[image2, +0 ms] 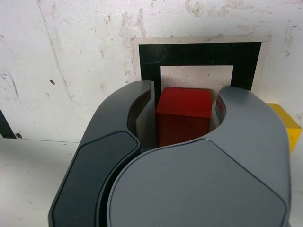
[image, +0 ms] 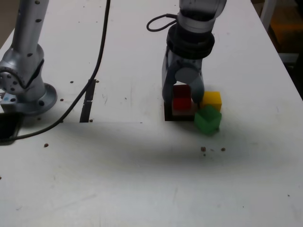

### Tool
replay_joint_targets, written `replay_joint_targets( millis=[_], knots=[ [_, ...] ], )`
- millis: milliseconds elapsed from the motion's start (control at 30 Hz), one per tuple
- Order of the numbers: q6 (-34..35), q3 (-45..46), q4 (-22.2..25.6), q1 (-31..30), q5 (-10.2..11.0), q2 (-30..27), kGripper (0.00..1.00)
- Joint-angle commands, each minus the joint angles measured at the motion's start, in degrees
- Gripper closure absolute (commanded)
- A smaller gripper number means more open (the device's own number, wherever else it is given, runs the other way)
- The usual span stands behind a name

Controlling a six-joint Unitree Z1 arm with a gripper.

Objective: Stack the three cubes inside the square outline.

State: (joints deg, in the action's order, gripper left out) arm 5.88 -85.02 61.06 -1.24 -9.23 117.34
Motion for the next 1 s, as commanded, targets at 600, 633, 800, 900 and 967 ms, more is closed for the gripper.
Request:
replay_joint_targets(
  millis=[600,633,800,900,967],
  knots=[
    [-0.5,1.7,0.2,0.1,-0.9,0.3,0.4],
    [-0.6,1.6,0.1,0.1,-0.9,0.3,0.39],
    [-0.9,1.0,-0.3,0.1,-0.6,0.4,0.36],
    [-1.1,0.8,-0.4,0.1,-0.6,0.5,0.35],
    [-1.3,0.6,-0.5,0.1,-0.6,0.6,0.34]
  ],
)
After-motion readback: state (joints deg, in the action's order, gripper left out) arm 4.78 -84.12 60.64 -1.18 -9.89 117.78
